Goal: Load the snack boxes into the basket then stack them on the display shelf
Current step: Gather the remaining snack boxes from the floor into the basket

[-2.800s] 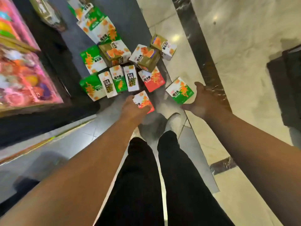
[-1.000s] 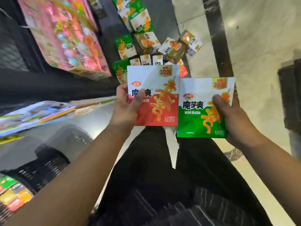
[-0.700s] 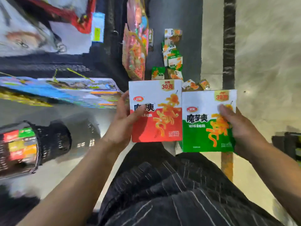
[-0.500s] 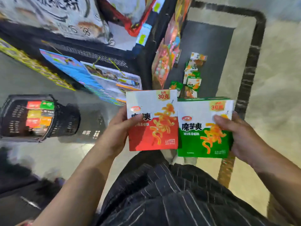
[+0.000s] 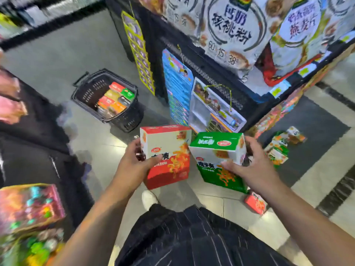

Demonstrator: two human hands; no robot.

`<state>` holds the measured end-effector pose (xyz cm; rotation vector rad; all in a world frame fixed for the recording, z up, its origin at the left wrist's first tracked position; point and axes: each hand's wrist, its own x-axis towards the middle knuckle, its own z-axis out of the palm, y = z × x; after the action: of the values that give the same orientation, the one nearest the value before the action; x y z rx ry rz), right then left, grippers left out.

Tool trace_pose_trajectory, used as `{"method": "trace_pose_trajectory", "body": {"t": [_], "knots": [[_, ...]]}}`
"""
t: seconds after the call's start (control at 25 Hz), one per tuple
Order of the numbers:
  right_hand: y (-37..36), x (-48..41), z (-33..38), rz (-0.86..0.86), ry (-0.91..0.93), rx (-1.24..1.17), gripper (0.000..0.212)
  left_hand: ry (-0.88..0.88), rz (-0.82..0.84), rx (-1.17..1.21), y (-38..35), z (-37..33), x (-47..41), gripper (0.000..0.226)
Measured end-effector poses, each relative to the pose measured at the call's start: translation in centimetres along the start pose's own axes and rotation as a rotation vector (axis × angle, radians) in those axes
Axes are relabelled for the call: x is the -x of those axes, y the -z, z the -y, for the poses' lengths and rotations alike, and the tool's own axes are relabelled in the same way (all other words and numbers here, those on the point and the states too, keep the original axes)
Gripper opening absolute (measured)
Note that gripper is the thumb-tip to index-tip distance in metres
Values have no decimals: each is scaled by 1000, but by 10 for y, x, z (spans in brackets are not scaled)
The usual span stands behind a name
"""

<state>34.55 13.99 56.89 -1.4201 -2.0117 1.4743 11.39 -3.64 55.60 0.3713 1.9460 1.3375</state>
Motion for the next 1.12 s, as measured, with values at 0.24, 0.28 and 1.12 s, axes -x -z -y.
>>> {"method": "trace_pose_trajectory", "body": {"t": [0.24,0.28,1.12], "knots": [[-130,-59,88,118,114,198,71,43,-159,-61,135,13,-53,85],[-157,-69,103,132,124,236,71,42,-173,-54,161,13,-66,88],[-470,-396,315,363,144,280,78,219,-441,60,428,-39,-384,53]]}}
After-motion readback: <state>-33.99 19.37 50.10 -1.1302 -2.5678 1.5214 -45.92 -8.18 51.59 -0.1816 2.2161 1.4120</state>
